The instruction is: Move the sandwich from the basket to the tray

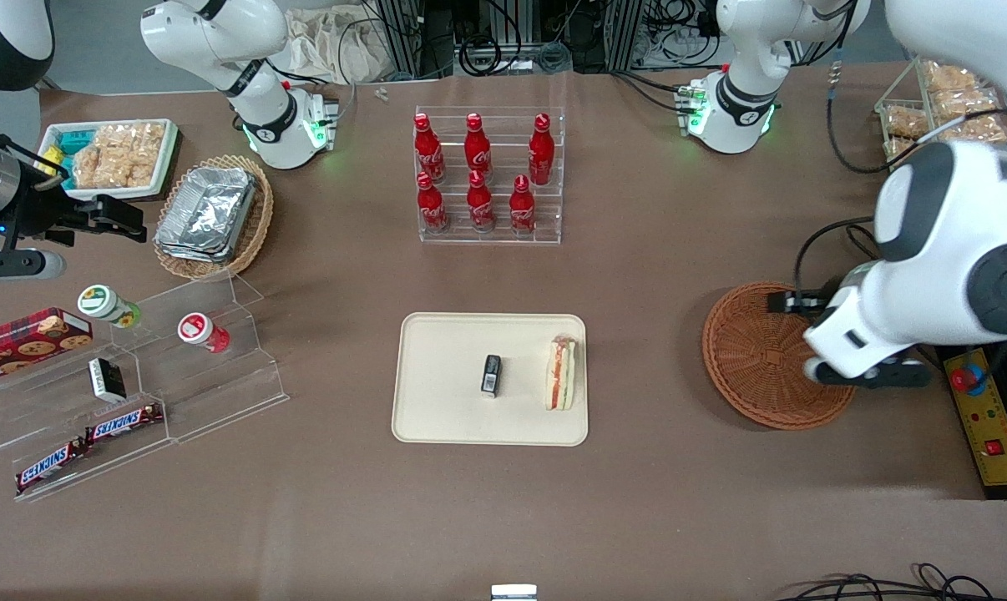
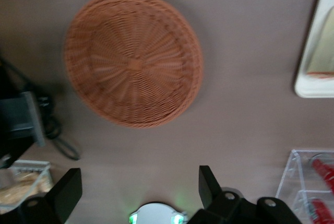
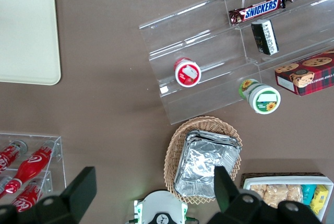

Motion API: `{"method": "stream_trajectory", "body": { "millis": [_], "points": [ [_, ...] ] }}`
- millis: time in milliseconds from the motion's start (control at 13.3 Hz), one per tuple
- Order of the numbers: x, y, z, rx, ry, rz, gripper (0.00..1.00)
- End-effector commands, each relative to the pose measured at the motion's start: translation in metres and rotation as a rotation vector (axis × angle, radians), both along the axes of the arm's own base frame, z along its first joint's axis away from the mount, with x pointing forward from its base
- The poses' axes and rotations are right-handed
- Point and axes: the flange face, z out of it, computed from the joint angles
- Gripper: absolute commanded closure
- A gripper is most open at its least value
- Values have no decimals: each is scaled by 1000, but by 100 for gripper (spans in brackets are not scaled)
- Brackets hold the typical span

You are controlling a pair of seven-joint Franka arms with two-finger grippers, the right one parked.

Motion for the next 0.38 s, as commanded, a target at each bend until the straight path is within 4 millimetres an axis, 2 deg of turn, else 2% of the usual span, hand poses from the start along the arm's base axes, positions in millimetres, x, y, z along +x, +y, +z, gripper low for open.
{"method": "stream_trajectory", "body": {
  "millis": [0,75,226,301],
  "points": [
    [-6,51,10,-12,26,-7,1],
    [-8,67,25,-29,6,-33,1],
    [-10,98,29,-75,5,-53,1],
    [-13,106,39,-105,-13,-50,1]
  ]
}}
